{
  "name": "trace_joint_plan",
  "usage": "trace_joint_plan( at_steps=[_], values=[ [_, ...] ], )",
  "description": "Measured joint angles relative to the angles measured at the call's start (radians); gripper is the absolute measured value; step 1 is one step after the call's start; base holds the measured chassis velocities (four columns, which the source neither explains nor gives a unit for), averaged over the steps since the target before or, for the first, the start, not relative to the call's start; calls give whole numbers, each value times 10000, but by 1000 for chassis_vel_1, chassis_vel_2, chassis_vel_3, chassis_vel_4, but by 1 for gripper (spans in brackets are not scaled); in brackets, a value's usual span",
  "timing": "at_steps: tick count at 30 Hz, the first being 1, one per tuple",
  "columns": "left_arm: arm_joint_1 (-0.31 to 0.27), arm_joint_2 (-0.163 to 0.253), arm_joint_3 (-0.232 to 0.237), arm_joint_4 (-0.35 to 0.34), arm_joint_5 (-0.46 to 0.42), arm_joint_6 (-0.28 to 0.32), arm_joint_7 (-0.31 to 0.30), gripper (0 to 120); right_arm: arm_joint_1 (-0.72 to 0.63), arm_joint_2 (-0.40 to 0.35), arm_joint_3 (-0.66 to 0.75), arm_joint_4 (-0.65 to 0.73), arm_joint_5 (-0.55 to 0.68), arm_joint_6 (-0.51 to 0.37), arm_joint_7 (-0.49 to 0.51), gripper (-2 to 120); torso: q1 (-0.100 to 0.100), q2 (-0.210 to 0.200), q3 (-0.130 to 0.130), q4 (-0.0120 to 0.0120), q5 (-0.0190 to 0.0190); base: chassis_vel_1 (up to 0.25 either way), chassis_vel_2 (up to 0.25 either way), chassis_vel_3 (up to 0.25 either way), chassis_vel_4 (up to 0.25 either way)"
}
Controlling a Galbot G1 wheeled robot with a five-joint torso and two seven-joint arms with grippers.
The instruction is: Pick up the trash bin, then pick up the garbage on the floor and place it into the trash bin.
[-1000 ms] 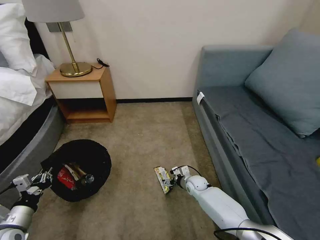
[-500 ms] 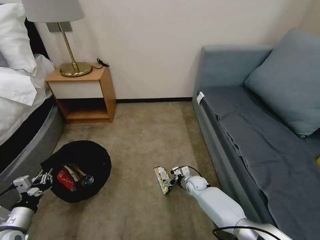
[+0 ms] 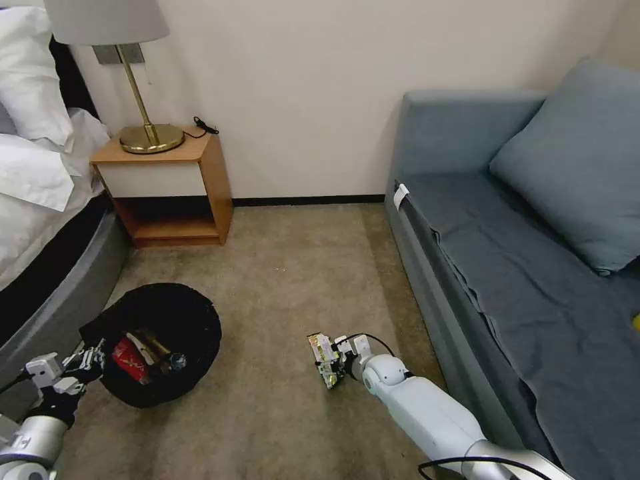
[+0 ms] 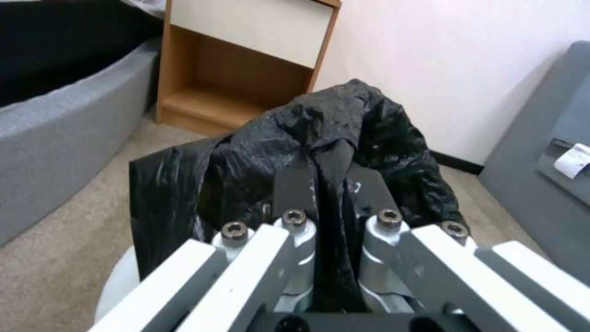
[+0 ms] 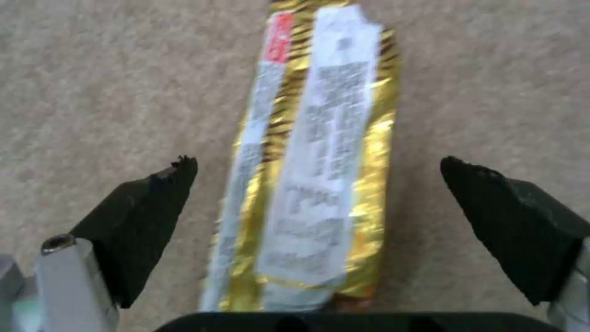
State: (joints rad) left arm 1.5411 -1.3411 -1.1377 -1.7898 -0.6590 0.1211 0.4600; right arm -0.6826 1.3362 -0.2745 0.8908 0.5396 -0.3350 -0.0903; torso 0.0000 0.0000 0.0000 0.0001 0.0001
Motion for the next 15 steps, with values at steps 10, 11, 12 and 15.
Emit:
trace_joint_plan(
  at_steps=[10,11,12,15],
  values=[
    [-20,21,-33,185,6,-93,52,4,230,-742,215,-89,-28,260,-258,100,0,0,0,-2,-1,0,0,0,0],
    [-39,-3,11,200,36,-100,53,4,240,-741,284,-262,-56,327,-342,100,0,0,0,-2,-1,0,0,0,0],
    [-48,-24,47,200,68,-101,53,4,240,-693,341,-414,-110,384,-396,100,0,0,1,-3,-1,0,0,0,0],
    [-57,-43,84,195,101,-102,53,4,235,-571,421,-562,-177,443,-449,100,0,0,0,-3,-1,0,0,0,0]
  ],
)
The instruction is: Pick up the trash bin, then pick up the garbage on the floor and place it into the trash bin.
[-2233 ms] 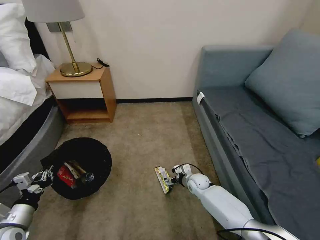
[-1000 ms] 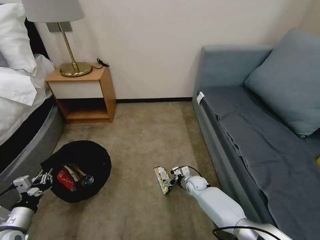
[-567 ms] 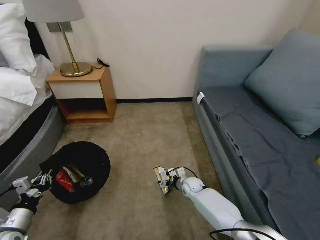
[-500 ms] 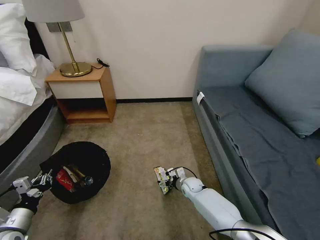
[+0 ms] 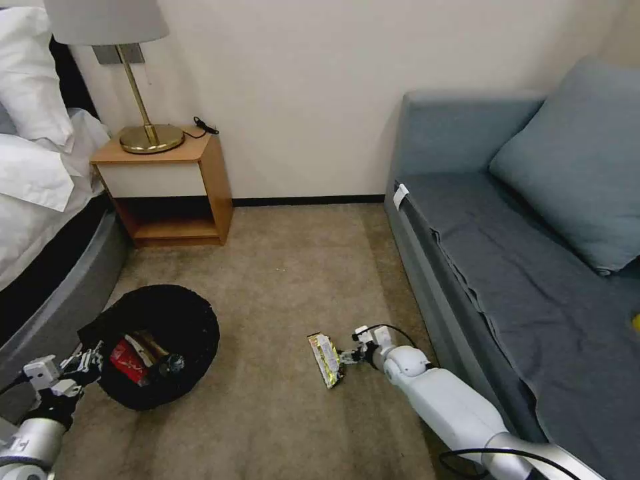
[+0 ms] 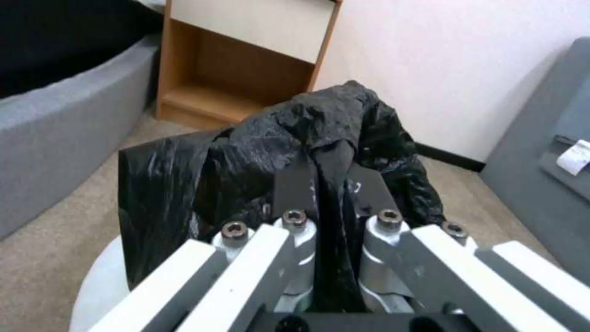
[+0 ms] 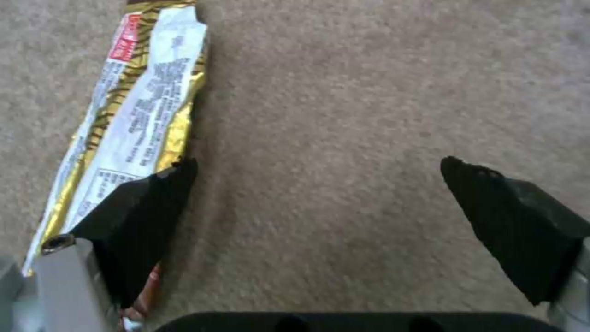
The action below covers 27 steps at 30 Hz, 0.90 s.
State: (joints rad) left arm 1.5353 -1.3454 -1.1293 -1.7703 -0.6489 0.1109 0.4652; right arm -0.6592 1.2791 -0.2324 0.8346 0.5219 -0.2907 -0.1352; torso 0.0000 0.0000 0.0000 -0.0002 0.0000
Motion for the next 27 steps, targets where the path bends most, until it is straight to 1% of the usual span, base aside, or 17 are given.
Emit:
trace_joint_plan(
  at_steps=[5,13,16,27],
  values=[
    [27,11,-47,-50,16,0,-1,4,-89,411,115,-255,-74,64,-43,100,0,0,0,1,0,0,0,0,0],
    [128,62,-259,-1,-84,-41,47,4,-192,597,116,-334,-198,104,-81,100,0,0,0,3,1,0,0,0,0],
    [142,65,-282,1,-102,-56,58,4,-202,569,117,-290,-238,108,-81,100,0,0,0,3,0,0,0,0,0],
    [142,33,-236,23,-119,-123,103,4,-232,-30,232,-5,-241,204,-118,100,0,0,0,1,0,0,0,0,0]
  ],
)
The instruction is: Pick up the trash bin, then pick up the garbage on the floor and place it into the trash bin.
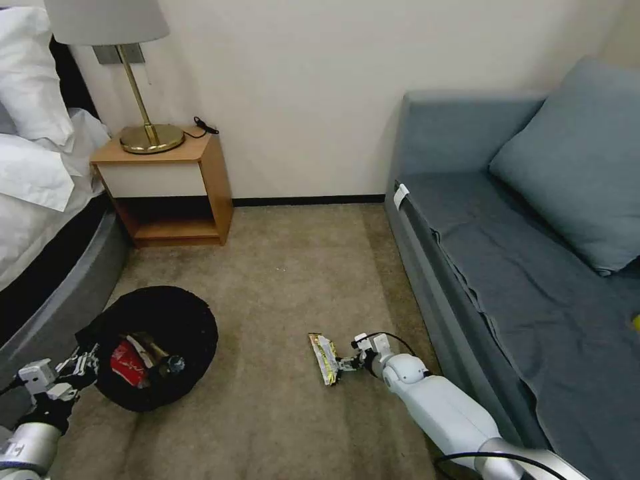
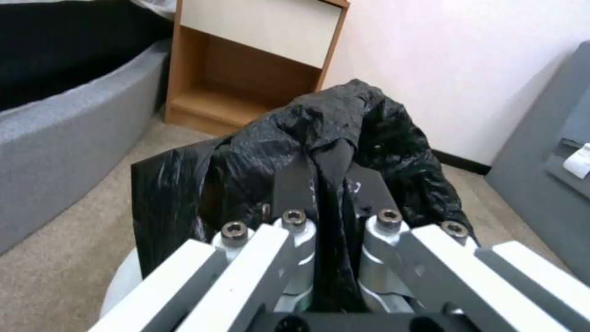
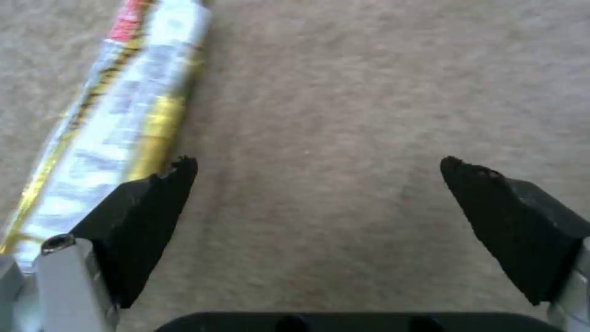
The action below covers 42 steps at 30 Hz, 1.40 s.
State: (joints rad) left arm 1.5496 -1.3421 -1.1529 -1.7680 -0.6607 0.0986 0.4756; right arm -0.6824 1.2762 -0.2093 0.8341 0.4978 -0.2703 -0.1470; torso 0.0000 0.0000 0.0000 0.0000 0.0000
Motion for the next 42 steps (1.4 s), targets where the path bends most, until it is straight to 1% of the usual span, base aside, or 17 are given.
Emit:
trace_joint_plan(
  at_steps=[1,5,14,21,42],
  values=[
    [0,-2,7,-1,9,-10,1,4,0,-123,21,23,25,13,-20,100,0,0,0,-1,0,0,0,0,0],
    [-1,-34,38,-41,38,-14,2,4,-21,-135,117,-17,31,42,-35,100,0,0,0,0,0,0,0,0,0],
    [68,-22,-19,-87,47,-67,50,4,-125,368,260,-160,-7,90,-30,100,0,0,0,1,1,0,0,0,0],
    [142,13,-96,-62,4,-156,108,4,-126,505,217,-201,-32,99,-17,100,0,0,0,1,-1,0,0,0,0],
    [74,4,18,-28,34,-166,120,4,-199,446,94,-184,-218,148,-1,100,0,0,0,0,-1,0,0,0,0]
  ],
)
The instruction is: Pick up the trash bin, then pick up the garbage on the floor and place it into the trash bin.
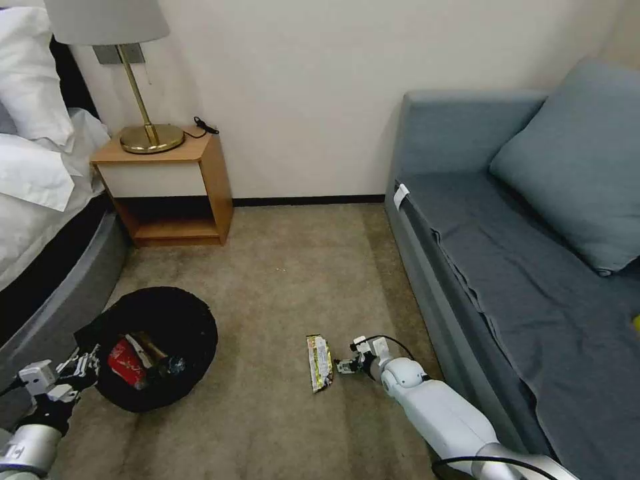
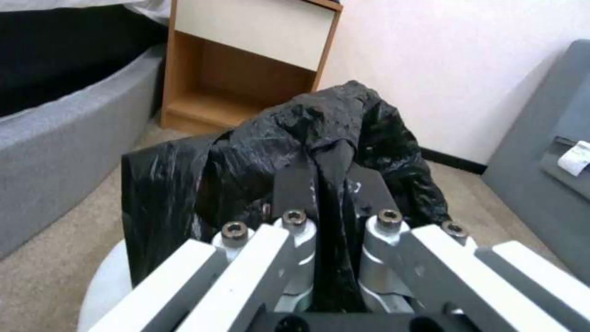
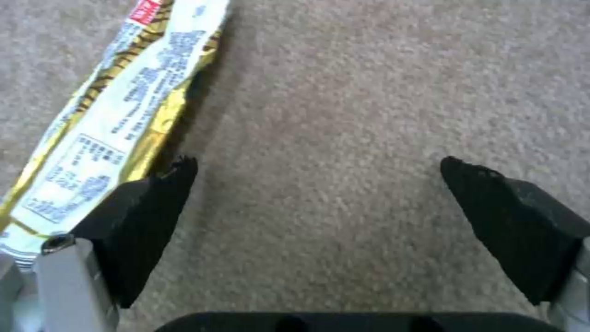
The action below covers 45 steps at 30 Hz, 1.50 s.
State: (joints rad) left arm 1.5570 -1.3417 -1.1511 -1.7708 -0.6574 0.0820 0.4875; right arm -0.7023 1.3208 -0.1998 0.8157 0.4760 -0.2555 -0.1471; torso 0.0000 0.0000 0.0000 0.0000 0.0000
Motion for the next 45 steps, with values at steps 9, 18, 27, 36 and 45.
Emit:
trace_joint_plan(
  at_steps=[9,18,27,36,45],
  values=[
    [2,10,-48,40,-9,0,-1,4,-30,211,-65,-17,7,23,-14,100,0,0,0,1,1,0,0,0,0],
    [-10,-3,-58,87,-13,0,-4,4,4,300,-178,-92,-6,65,-58,100,0,0,0,0,1,0,0,0,0],
    [4,16,-130,140,-43,0,-4,4,36,456,-202,-206,-99,71,-122,77,0,0,0,-1,-1,0,0,0,0],
    [11,-10,-135,212,-43,-26,4,4,48,480,-235,-300,-180,127,-194,47,-1,0,-1,-4,-5,0,0,0,0],
    [7,-2,-148,228,-48,-33,16,4,45,543,-259,-372,-182,196,-338,10,-1,0,0,3,1,0,0,0,0]
  ],
)
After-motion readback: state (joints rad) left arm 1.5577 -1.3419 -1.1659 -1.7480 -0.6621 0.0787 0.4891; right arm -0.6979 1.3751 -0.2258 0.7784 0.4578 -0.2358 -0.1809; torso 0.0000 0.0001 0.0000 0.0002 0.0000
